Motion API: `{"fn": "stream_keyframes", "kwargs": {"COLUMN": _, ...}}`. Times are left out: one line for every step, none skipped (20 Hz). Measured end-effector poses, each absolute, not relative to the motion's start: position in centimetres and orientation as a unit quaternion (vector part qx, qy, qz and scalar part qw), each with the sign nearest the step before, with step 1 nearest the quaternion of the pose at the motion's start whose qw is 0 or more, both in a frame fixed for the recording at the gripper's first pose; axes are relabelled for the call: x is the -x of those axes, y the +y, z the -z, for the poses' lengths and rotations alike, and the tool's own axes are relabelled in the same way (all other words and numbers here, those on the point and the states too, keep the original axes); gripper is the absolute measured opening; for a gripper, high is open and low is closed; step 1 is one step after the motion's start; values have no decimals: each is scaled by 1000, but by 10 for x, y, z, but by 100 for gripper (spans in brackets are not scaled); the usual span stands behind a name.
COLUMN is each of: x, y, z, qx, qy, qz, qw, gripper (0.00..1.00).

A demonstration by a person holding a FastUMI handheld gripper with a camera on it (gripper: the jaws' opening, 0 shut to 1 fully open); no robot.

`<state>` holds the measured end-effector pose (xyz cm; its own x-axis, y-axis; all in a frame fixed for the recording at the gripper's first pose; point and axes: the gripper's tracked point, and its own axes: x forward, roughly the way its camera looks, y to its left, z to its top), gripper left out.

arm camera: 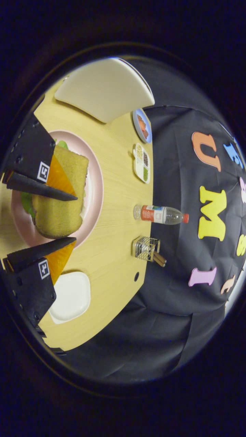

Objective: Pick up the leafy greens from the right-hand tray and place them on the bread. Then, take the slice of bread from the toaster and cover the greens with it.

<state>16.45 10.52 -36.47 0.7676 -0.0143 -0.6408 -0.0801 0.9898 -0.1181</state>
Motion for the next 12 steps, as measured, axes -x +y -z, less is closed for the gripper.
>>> {"fn": "stream_keyframes", "kwargs": {"x": -163, "y": 104, "z": 363, "qx": 75, "qy": 337, "qz": -18, "qw": 938, "gripper": 70}}
{"fn": "stream_keyframes", "kwargs": {"x": -164, "y": 102, "z": 362, "qx": 85, "qy": 334, "qz": -15, "qw": 939, "gripper": 74}}
{"fn": "stream_keyframes", "kwargs": {"x": -164, "y": 100, "z": 358, "qx": 91, "qy": 328, "qz": -10, "qw": 940, "gripper": 79}}
{"fn": "stream_keyframes", "kwargs": {"x": -164, "y": 97, "z": 358, "qx": 92, "qy": 325, "qz": -3, "qw": 941, "gripper": 83}}
{"fn": "stream_keyframes", "kwargs": {"x": -164, "y": 96, "z": 356, "qx": 88, "qy": 327, "qz": 1, "qw": 941, "gripper": 88}}
{"fn": "stream_keyframes", "kwargs": {"x": -162, "y": 96, "z": 356, "qx": 78, "qy": 330, "qz": 1, "qw": 941, "gripper": 95}}
{"fn": "stream_keyframes", "kwargs": {"x": -160, "y": 97, "z": 352, "qx": 62, "qy": 328, "qz": -3, "qw": 943, "gripper": 95}}
{"fn": "stream_keyframes", "kwargs": {"x": -158, "y": 102, "z": 348, "qx": 44, "qy": 329, "qz": -11, "qw": 943, "gripper": 94}}
{"fn": "stream_keyframes", "kwargs": {"x": -155, "y": 105, "z": 343, "qx": 29, "qy": 329, "qz": -18, "qw": 944, "gripper": 94}}
{"fn": "stream_keyframes", "kwargs": {"x": -152, "y": 104, "z": 337, "qx": 20, "qy": 325, "qz": -18, "qw": 945, "gripper": 94}}
{"fn": "stream_keyframes", "kwargs": {"x": -150, "y": 103, "z": 328, "qx": 15, "qy": 320, "qz": -16, "qw": 947, "gripper": 95}}
{"fn": "stream_keyframes", "kwargs": {"x": -146, "y": 104, "z": 320, "qx": 13, "qy": 316, "qz": -14, "qw": 949, "gripper": 95}}
